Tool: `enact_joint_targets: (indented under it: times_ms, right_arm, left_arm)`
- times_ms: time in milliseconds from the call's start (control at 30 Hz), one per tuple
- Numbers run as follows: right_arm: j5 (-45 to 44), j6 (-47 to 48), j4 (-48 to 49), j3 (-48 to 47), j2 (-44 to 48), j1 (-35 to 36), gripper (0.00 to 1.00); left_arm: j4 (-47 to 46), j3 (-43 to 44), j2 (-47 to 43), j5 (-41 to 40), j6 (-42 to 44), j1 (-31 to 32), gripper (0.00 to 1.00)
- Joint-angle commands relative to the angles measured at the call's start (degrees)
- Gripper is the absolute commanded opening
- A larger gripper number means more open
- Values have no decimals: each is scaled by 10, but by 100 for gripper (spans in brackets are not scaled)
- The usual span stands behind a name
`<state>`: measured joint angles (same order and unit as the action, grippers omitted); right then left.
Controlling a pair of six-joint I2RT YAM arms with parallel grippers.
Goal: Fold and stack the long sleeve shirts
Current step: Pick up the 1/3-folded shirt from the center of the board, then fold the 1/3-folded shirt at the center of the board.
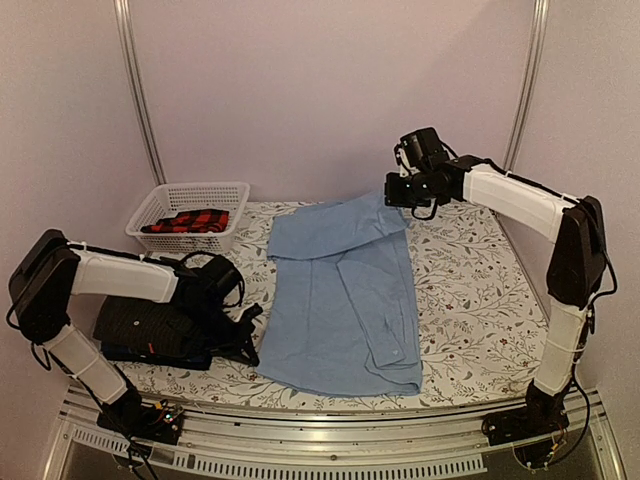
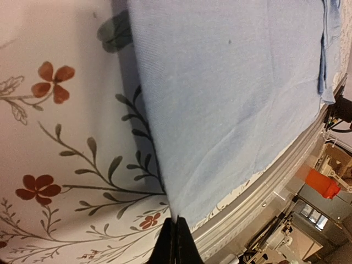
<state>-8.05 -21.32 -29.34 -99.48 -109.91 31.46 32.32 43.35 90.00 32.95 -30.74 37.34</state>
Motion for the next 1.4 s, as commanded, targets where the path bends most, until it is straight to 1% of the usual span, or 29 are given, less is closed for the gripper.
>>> enact_joint_targets:
  times_ms: [0, 100, 200, 333, 433, 633, 867, 1167, 1367]
  right_arm:
    - [-5, 29, -40, -41, -25, 1, 0]
    - [-4, 35, -52, -84, -29, 1, 0]
    - [-23, 45, -65, -134, -22, 1, 0]
    - [-75, 78, -68, -184, -8, 1, 0]
    - [-120, 99, -67, -200, 4, 0, 0]
    - [-187, 129, -72, -194, 38, -7, 0]
    - [-257, 153, -74, -165, 81, -34, 0]
    - [-313, 169, -74, -116, 129, -53, 0]
    - [-318, 179, -74, -104, 142, -70, 0]
  left_arm:
    - [11, 11, -15, -1, -5, 5, 0]
    - [16, 18, -12, -2, 2, 5, 0]
    - [23, 26, -12, -5, 10, 5, 0]
    - [41, 55, -8, -5, 28, 12, 0]
    - [61, 90, 4, -9, 44, 27, 0]
    - [85, 166, 45, -9, 63, 67, 0]
    - [111, 265, 114, 0, 94, 112, 0]
    - [105, 351, 186, 27, 99, 157, 0]
    - [105, 381, 225, 42, 107, 174, 0]
